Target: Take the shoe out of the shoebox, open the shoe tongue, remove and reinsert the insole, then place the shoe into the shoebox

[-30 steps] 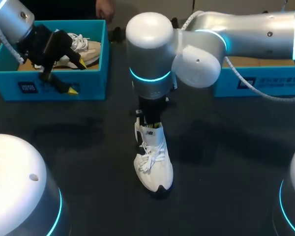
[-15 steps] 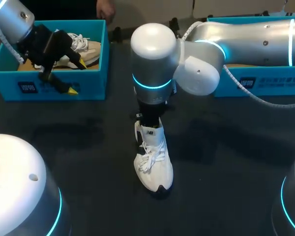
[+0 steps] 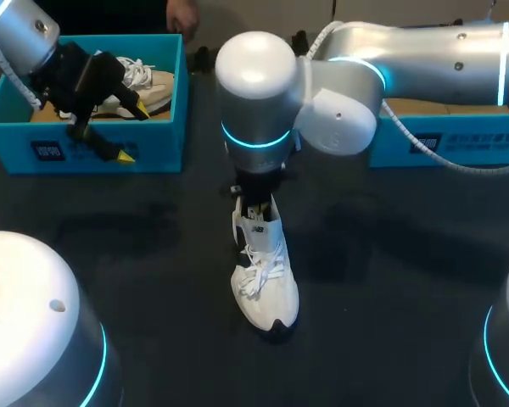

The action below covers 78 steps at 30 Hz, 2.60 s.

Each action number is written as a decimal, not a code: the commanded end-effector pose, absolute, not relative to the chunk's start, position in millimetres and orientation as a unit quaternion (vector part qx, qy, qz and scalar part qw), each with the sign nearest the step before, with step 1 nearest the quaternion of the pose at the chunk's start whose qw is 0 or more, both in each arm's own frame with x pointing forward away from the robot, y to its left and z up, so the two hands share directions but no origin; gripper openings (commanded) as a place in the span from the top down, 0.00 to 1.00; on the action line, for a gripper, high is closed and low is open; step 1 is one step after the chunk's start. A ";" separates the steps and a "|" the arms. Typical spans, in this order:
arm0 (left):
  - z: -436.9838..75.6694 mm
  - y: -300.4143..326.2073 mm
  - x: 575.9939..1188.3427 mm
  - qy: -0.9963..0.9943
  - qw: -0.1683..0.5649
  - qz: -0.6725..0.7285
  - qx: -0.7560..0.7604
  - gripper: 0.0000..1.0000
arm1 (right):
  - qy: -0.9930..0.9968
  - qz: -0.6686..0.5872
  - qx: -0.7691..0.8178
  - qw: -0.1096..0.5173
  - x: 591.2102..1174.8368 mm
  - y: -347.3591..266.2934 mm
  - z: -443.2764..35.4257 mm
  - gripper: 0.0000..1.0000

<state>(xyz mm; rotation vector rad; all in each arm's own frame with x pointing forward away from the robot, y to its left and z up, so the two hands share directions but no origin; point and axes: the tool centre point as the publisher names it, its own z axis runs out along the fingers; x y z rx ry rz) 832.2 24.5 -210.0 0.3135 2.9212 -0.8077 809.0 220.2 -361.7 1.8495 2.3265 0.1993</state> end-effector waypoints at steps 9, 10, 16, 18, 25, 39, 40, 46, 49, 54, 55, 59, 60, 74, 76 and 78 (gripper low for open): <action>-209.9 24.7 833.4 0.958 0.046 -0.264 0.104 0.00 | 0.783 0.092 0.611 0.073 826.9 226.0 -393.8 1.00; -209.9 24.7 833.4 0.958 0.046 -0.264 0.104 0.00 | 0.783 0.090 0.611 0.069 827.0 226.4 -396.8 1.00; -209.9 24.7 833.4 0.958 0.046 -0.264 0.104 0.00 | 0.784 0.082 0.613 0.057 823.8 229.1 -405.3 1.00; -209.9 24.7 833.4 0.958 0.046 -0.264 0.104 0.00 | 0.785 0.074 0.613 0.050 821.1 229.9 -408.9 1.00; -209.9 24.7 833.4 0.958 0.046 -0.264 0.104 0.00 | 0.782 0.051 0.620 0.040 804.2 226.7 -413.8 1.00; -209.9 24.7 833.4 0.958 0.046 -0.264 0.104 0.00 | 0.776 0.020 0.630 0.020 786.5 222.8 -402.4 1.00; -209.9 24.7 833.4 0.958 0.046 -0.264 0.104 0.00 | 0.775 0.020 0.632 0.014 787.4 221.7 -393.3 1.00; -209.9 24.7 833.4 0.958 0.046 -0.264 0.104 0.00 | 0.768 -0.001 0.640 -0.011 784.3 221.8 -369.1 1.00; -209.9 24.7 833.4 0.958 0.046 -0.264 0.104 0.00 | 0.764 -0.014 0.644 -0.030 780.5 221.7 -359.4 1.00; -209.9 24.7 833.4 0.958 0.046 -0.264 0.104 0.00 | 0.758 -0.031 0.650 -0.050 770.9 220.8 -346.2 1.00; -209.9 24.7 833.4 0.958 0.046 -0.264 0.104 0.00 | 0.757 -0.037 0.650 -0.055 768.9 220.6 -344.5 1.00; -209.9 24.7 833.4 0.958 0.046 -0.264 0.104 0.00 | 0.749 -0.046 0.655 -0.084 759.8 221.0 -342.2 1.00; -209.9 24.7 833.4 0.958 0.046 -0.264 0.104 0.00 | 0.747 -0.059 0.656 -0.085 757.8 221.5 -341.0 1.00; -209.9 24.7 833.4 0.958 0.046 -0.264 0.104 0.00 | 0.731 -0.070 0.670 -0.106 749.5 219.0 -342.7 0.00; -209.9 24.7 833.4 0.958 0.046 -0.264 0.104 0.00 | 0.731 -0.068 0.671 -0.107 749.6 218.5 -343.6 0.00; -209.9 24.7 833.4 0.958 0.046 -0.264 0.104 0.00 | 0.731 -0.067 0.670 -0.107 750.5 218.7 -343.7 0.00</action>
